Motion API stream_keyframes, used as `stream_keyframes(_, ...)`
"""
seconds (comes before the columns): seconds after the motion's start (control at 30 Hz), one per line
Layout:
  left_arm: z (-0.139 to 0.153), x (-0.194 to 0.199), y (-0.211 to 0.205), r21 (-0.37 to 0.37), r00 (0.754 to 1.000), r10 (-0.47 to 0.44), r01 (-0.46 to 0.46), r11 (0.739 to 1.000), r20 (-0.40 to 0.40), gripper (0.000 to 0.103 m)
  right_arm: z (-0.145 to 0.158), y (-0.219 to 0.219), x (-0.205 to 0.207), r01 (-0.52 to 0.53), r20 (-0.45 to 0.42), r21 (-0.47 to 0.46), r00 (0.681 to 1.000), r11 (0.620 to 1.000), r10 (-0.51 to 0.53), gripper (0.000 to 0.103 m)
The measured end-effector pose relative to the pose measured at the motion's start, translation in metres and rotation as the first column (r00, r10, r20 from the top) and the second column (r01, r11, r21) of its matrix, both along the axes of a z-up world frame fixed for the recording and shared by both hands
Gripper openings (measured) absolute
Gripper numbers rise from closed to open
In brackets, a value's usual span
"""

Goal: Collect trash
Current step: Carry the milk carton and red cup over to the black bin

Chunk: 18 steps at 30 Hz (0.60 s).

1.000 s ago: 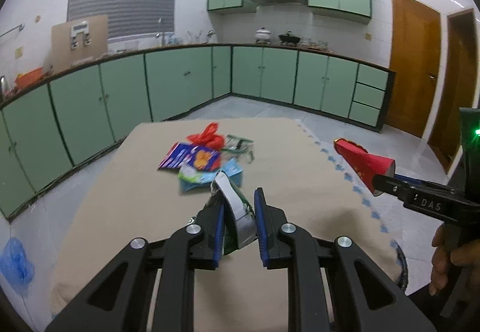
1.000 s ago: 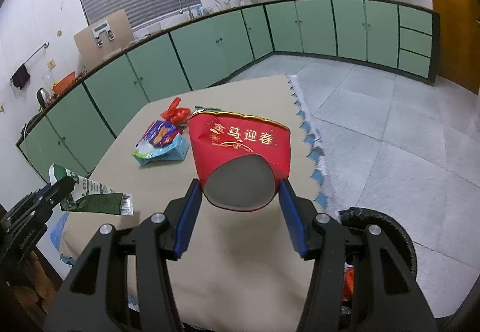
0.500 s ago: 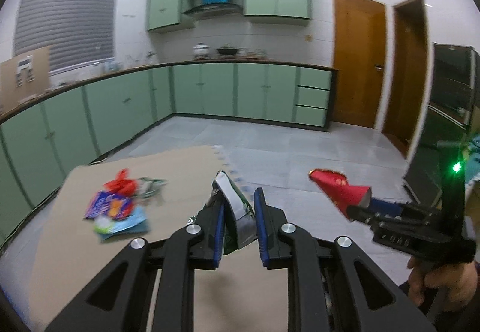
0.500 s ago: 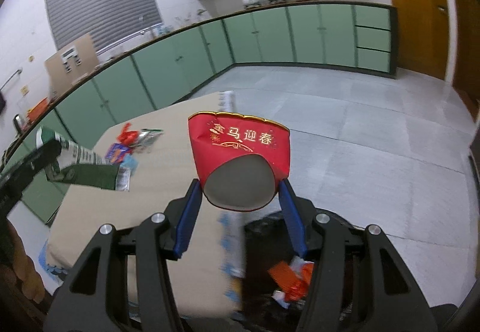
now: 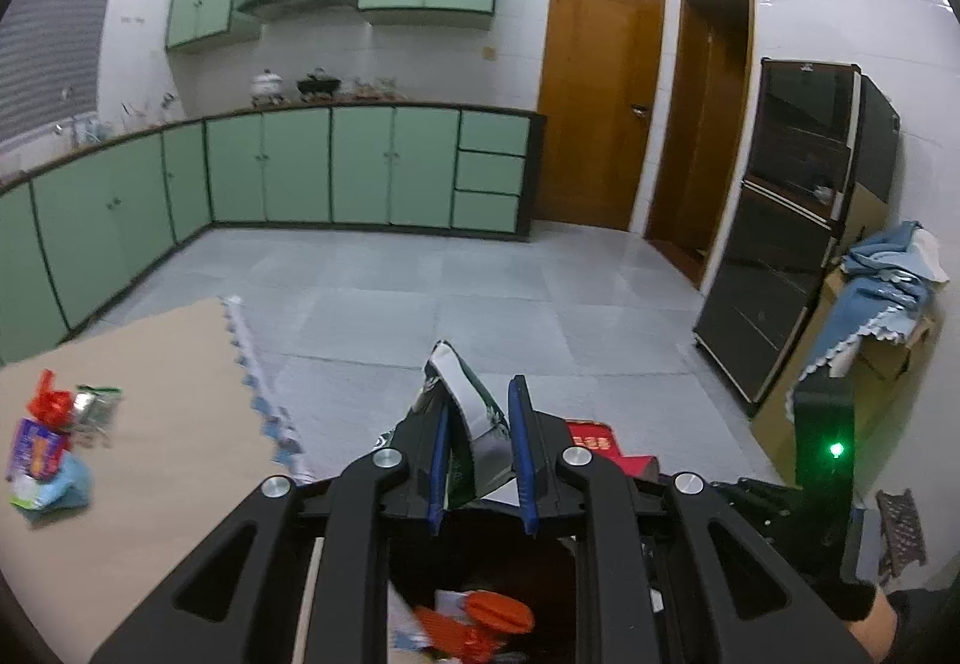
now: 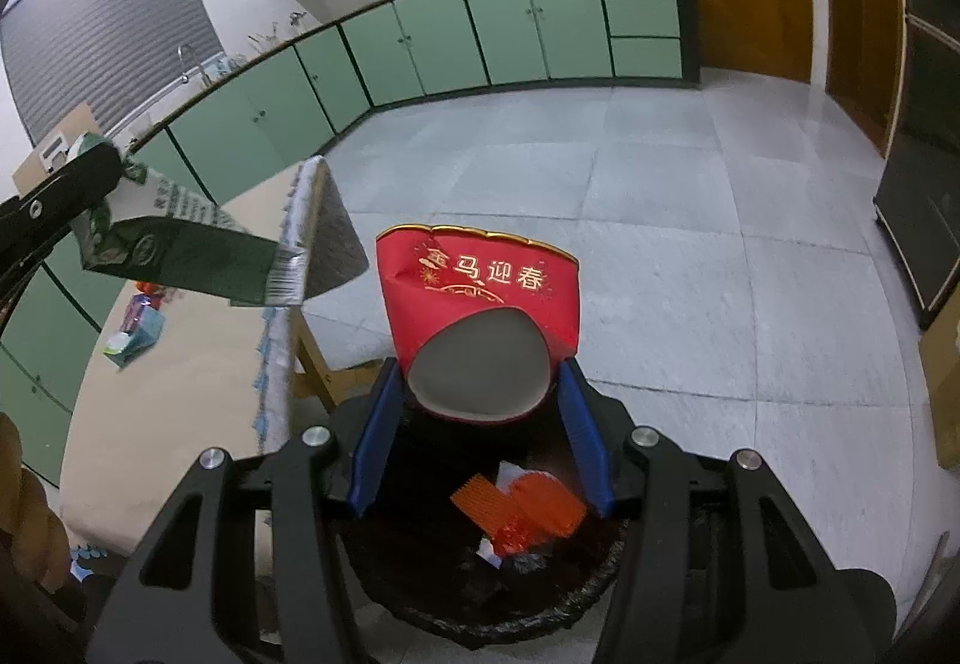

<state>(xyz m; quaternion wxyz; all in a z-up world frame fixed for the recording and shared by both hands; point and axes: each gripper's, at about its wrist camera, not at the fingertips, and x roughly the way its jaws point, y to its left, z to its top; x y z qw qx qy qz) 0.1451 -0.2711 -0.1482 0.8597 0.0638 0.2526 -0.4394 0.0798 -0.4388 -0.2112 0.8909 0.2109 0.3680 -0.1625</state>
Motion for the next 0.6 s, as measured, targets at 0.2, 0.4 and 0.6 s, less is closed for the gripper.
stream_keyframes(0.2,-0.031,0.007,-0.017,0.019,0.998,-0.024,0.025,1.000,-0.054,0.018,-0.028,0.000,0.004,-0.003,-0.050,0.065,0.999,0.998,0.007,0.051)
stream_keyframes(0.4,-0.056,0.018,-0.024,0.047,0.993,-0.030,0.036,0.998,-0.113,0.019,-0.053,0.004,0.017,-0.032,-0.134,0.100,0.990,0.994,0.045,0.054)
stream_keyframes(0.6,-0.075,0.023,-0.023,0.079,0.990,-0.005,0.016,0.997,-0.143,0.032,-0.052,0.005,0.017,-0.022,-0.136,0.079,0.990,0.997,0.033,0.060)
